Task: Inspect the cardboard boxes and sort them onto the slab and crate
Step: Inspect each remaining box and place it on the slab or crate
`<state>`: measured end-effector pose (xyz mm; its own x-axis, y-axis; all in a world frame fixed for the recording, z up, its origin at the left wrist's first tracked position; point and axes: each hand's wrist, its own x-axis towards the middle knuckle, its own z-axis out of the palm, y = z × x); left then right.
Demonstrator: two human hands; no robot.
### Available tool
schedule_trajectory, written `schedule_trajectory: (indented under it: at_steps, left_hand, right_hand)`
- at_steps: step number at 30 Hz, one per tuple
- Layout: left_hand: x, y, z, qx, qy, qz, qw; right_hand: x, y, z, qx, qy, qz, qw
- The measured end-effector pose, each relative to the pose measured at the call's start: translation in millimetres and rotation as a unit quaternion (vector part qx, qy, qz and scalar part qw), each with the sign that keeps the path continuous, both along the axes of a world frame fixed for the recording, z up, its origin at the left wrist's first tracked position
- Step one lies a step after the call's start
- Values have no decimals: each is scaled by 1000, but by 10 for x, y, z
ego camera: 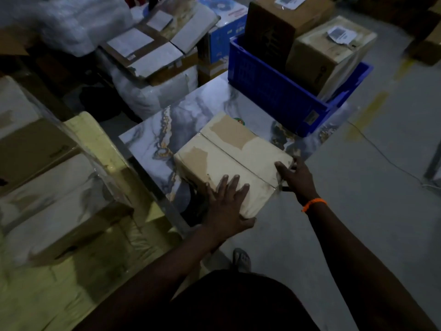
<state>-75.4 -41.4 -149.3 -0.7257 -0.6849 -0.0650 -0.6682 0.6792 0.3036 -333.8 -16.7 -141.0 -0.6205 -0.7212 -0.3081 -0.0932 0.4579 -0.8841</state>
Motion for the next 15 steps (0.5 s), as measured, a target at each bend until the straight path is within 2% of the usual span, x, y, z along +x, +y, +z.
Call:
schedule_trajectory:
  at_steps: [3,4,6,8,10,12,14,15]
  left_hand:
    - [106,-220,51,-22,-14,-36,999]
    - [134,-298,47,-26,-18,-46,998]
    - [182,-445,20,-29,-18,-60,998]
    - [206,-591,1,-34,-24,-72,997]
    - [214,-748,2,-13,-38,-74,996]
    - [227,-904,14,11,-23,-62,998]
    - [207,-1067,8,21,4,-50,999]
    - [179,-1144,1,19,5,-43,999]
  right_hand:
    - [17,27,-78,-11,-17,2,1000]
    - [8,18,-111,-3,20,17,1000]
    - [-18,-9,-174,21,174,67,982]
    - [-35,-39,-215,1,351,155,923]
    - [-70,-96,-160,-30,484,300,821]
    - [-129,-174,-124,5,515,414,750]
    - [-242,-360,-126,18,554,460,694]
    - [-286,-479,-120,11,569,466,677]
